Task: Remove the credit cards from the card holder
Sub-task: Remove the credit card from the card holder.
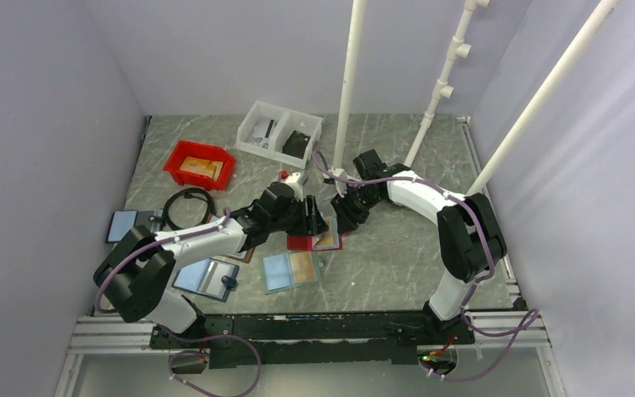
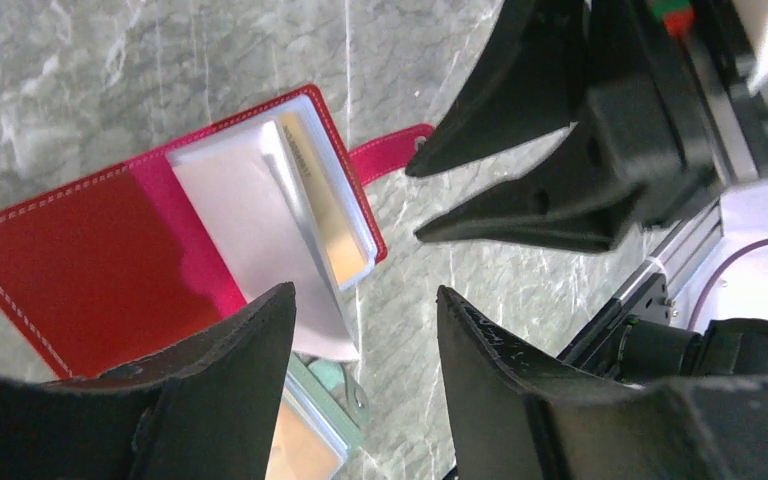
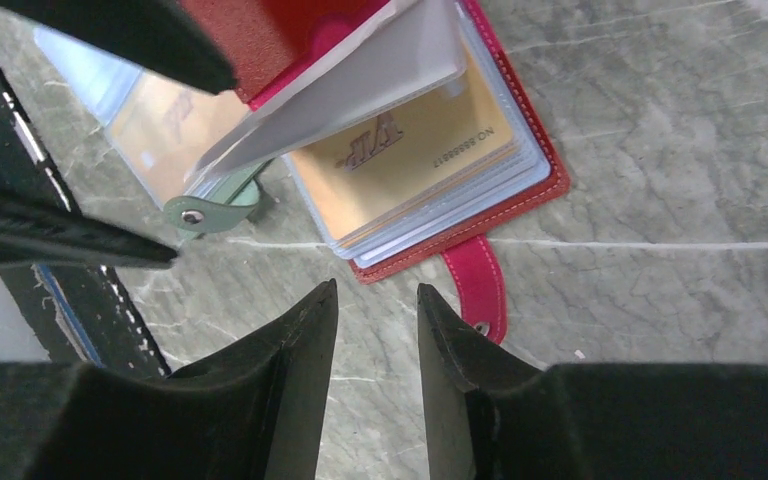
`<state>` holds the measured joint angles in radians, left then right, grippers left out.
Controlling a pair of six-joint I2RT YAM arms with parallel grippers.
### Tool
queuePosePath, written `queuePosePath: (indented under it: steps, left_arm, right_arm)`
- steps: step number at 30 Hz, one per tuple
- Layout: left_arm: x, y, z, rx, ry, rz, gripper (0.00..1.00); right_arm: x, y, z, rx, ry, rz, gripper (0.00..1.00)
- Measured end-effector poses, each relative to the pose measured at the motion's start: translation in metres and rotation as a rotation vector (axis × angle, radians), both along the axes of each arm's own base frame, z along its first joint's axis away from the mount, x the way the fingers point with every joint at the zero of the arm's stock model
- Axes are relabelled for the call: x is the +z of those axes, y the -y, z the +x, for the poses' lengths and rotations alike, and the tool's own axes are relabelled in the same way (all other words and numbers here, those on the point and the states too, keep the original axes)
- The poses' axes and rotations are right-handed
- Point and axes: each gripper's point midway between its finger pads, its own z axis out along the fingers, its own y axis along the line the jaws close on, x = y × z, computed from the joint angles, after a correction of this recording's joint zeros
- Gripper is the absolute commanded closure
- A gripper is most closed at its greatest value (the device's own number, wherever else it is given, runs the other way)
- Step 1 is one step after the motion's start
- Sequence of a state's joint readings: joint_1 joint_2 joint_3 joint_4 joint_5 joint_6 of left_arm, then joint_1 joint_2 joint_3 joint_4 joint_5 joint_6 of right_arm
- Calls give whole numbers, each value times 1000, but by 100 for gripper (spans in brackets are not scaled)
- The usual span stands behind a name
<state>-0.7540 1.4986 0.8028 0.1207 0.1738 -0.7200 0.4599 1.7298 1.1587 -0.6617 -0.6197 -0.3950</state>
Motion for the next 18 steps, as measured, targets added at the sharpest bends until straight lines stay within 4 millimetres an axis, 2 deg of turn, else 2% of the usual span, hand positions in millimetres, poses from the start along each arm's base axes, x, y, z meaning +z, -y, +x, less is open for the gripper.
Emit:
queuePosePath:
  steps: [3, 5, 9, 11, 15, 18]
  left_arm:
    - [6, -2, -10, 3, 19, 33, 41]
    - [20, 0, -18, -12, 51, 31, 46]
    - [59, 18, -24, -53, 124, -32, 58]
    - [65, 25, -24, -69, 139, -45, 62]
    - [51, 34, -27, -96, 116, -34, 74]
    - [27, 40, -30, -114, 66, -2, 80]
  right_arm:
    - [-2, 0, 5, -23, 9, -9, 65]
    - [-2, -1, 8, -42, 11, -11, 66]
    - [-3, -2, 13, -72, 9, -8, 70]
    - [-4, -3, 14, -85, 4, -5, 72]
    - [-6, 0, 19, -118, -10, -5, 76]
    - [-6, 4, 24, -143, -11, -1, 77]
